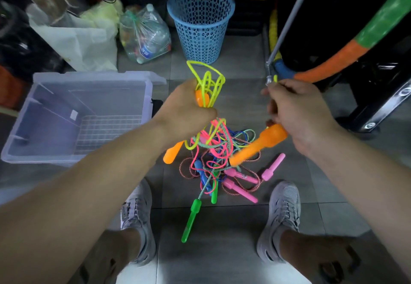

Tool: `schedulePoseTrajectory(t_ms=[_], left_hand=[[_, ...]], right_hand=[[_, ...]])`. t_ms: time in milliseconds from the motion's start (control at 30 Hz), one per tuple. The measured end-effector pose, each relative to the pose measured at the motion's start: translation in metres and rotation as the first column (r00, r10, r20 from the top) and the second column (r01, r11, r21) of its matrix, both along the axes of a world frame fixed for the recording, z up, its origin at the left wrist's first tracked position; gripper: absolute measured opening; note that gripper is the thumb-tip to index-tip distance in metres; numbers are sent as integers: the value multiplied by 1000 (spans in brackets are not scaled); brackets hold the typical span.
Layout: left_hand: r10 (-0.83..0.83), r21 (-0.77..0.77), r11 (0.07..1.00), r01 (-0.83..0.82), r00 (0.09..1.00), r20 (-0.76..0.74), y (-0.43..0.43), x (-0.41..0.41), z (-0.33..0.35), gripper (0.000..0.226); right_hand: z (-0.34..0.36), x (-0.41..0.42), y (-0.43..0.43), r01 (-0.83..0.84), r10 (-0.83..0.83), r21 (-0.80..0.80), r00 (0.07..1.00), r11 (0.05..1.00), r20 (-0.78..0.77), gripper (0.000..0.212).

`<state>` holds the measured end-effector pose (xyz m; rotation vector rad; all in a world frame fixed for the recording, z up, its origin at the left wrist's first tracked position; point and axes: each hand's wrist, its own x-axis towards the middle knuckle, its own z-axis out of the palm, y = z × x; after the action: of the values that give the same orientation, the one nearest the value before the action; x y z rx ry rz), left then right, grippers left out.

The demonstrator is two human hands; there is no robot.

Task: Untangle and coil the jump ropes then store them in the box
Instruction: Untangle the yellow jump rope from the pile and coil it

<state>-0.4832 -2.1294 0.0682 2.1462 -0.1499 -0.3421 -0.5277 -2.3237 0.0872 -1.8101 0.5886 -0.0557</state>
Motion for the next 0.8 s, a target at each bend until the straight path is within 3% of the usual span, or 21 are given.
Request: schedulePoseTrajectory(t_ms=[67, 167, 267, 300, 467, 533, 600, 667, 767, 800], left_hand=[[-26, -1, 1000, 26, 999, 22, 1, 0, 4, 19], [29, -94, 995, -28, 999, 19, 0, -1, 7, 31], [117, -216, 970, -109, 993, 25, 0, -1, 14, 31], [147, -260, 956, -135, 989, 28, 0, -1, 18, 27], [213, -429, 891, -150, 972, 101, 1, 1, 32, 23], [198, -503, 855, -129, 977, 86, 4, 2, 36, 18], [170, -571, 811, -130, 985, 17, 5, 2, 37, 30], [146, -679, 705, -203, 979, -140, 2, 1, 35, 23], [74, -768, 553, -323, 937, -341, -3, -1, 34, 15], [31, -782, 528, -332, 927, -373, -5, -2, 35, 17]], right_hand=[[-8, -1, 2, -68, 64, -66, 996, 995, -61, 27], [-21, 0, 1, -206, 163, -243, 969, 948, -186, 14], [-25, -4, -2, -411, 298, -365, 897, 836, -328, 50], [-25, -7, -2, -480, 356, -355, 862, 802, -361, 51], [-19, -10, 0, -599, 404, -319, 764, 735, -502, 9], [-15, -8, 2, -682, 413, -414, 711, 603, -569, 22], [-17, -9, 3, -670, 417, -501, 738, 548, -532, 24], [-23, -10, 3, -588, 471, -484, 809, 648, -352, 22], [-29, -12, 10, -651, 609, -327, 758, 685, -234, 61], [-31, -14, 14, -677, 640, -283, 736, 680, -221, 62]])
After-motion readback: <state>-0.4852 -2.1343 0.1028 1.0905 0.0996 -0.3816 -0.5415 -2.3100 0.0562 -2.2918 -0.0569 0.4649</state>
